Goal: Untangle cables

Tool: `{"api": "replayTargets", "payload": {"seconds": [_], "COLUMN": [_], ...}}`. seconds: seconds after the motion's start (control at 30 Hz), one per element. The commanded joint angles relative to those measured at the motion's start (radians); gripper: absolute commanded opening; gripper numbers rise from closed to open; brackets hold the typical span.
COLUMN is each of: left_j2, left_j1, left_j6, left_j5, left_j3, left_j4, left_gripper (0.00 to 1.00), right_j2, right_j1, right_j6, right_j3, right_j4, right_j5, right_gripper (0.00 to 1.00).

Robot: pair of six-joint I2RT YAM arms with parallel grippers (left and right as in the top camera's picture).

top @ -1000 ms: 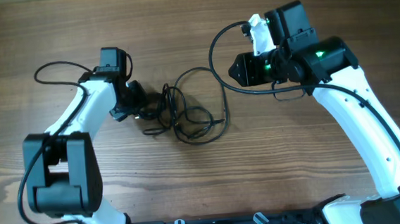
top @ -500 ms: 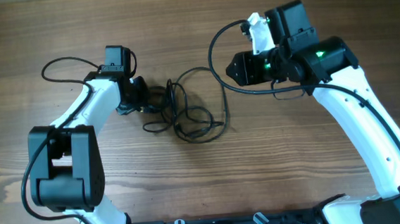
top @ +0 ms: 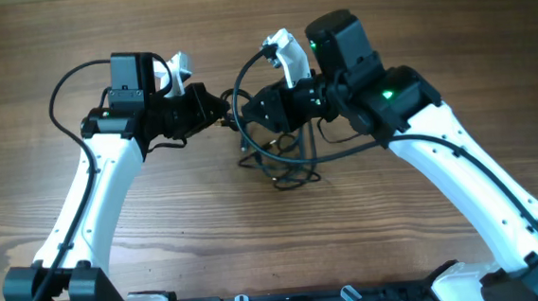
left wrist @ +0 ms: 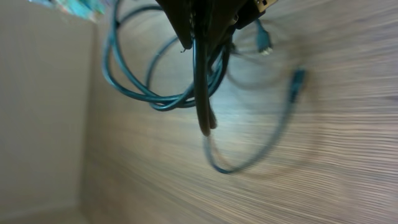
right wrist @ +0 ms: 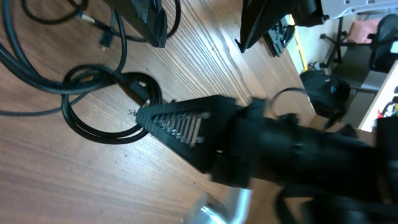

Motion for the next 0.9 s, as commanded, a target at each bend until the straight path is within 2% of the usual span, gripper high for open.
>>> {"api": "replayTargets", "payload": {"seconds": [0.0,0.1,0.3,0.4,0.6,0.73,0.87], "left_j2": [-0.024,-0.024,-0.024,-0.024,-0.024,-0.024,-0.023], "left_j1": [0.007,0.039,0.103,0.107,0.107,0.106,0.107], "left_j6": [0.022,0.022,0.039,0.075,0.075,0.077,0.124], "left_j5": [0.265,0.393,0.518,0.654,0.813,0.840,0.835], "left_j3": [0.002,0.002,0.002,0.002,0.002,0.002,0.002], "left_j4": [0.007,0.013,0.022,0.061,0.111,0.136,0.136], "left_gripper": [0.04,0.04,0.04,0.04,0.04,0.04,0.04], "right_j2": [0.059,0.090,0.143,0.169,0.188,0.188,0.188], "right_j1": [0.000,0.000,-0.001,0.000,-0.001,-0.001,-0.013], "right_j6": [0.031,0.049,0.119,0.127,0.151,0.248,0.257], "right_j3": [0.005,0.005,0.005,0.005,0.005,0.005,0.005], "right_j4": [-0.003,-0.006,-0.024,-0.029,-0.022,0.026,0.075], "right_j5": [0.024,0.025,0.040,0.038,0.064,0.103,0.051], "right_gripper": [0.37,0.36,0.35,0.36,0.35,0.35,0.36]}}
